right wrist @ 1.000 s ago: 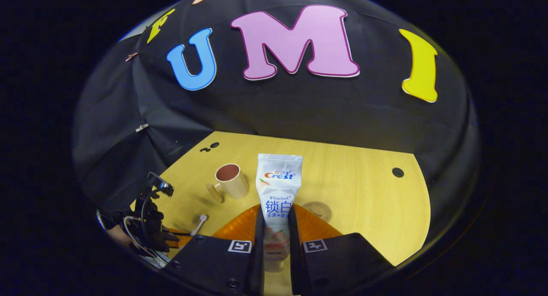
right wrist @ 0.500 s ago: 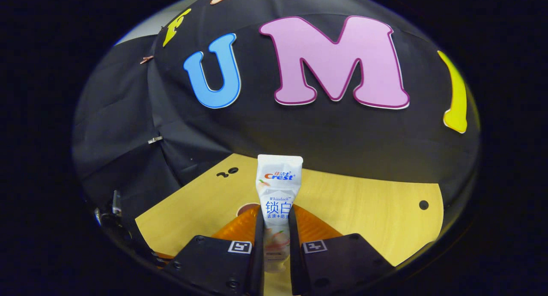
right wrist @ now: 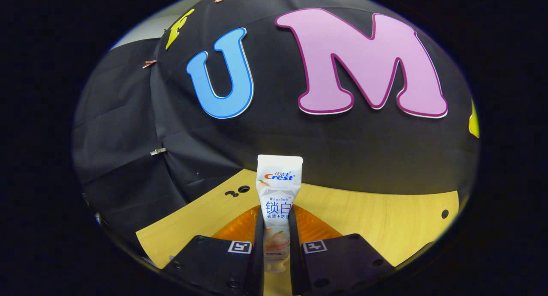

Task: Put the toothbrush and toothpaste on the desktop into the cup, then pick up the cup and place it on the coaster on the desktop.

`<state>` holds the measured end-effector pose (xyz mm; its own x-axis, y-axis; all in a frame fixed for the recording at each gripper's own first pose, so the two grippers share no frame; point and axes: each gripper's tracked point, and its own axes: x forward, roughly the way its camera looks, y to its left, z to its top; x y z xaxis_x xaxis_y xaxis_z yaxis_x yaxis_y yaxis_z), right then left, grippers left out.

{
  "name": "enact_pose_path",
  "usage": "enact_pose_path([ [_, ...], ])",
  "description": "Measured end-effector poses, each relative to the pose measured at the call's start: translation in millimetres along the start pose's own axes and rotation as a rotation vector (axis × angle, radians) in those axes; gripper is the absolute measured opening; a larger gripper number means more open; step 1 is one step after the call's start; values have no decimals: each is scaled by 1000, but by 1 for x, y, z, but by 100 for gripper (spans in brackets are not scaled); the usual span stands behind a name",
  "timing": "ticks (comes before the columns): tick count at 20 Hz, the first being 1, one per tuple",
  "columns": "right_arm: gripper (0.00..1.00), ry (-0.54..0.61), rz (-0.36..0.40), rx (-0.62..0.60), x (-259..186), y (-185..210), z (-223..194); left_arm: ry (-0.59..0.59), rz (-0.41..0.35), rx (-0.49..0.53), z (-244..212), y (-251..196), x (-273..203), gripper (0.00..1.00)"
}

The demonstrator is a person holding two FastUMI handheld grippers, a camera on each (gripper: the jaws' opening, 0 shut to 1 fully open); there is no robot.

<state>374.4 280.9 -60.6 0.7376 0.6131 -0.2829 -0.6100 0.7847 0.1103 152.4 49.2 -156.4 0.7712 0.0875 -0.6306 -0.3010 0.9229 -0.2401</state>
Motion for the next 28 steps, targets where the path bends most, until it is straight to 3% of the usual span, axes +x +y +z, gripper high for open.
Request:
enact_pose_path([
  [9,28,-31,3,-50,53,6,-37,-140,11,-128,28,17,-14,6],
  [18,29,-20,34,-117,68,12,-84,-173,1,-166,21,26,-9,7],
  [19,24,-14,35,-117,68,13,-89,-173,-1,-166,20,26,-8,6],
  [20,30,-7,35,-116,67,12,-94,-170,-3,-160,19,25,-7,6],
  [22,28,15,31,-109,63,10,-104,-162,-2,-144,16,23,-3,6],
  [23,46,26,33,-105,59,10,-108,-163,-6,-133,15,20,-2,6],
  [24,39,40,42,-102,61,12,-119,-161,-8,-125,10,18,-1,7],
  [26,53,48,67,-96,51,15,-121,-159,-11,-124,6,14,2,6],
  [27,69,35,77,-94,46,16,-116,-158,-13,-126,5,12,3,6],
  [28,65,20,86,-94,39,17,-110,-161,-19,-128,3,7,4,7],
])
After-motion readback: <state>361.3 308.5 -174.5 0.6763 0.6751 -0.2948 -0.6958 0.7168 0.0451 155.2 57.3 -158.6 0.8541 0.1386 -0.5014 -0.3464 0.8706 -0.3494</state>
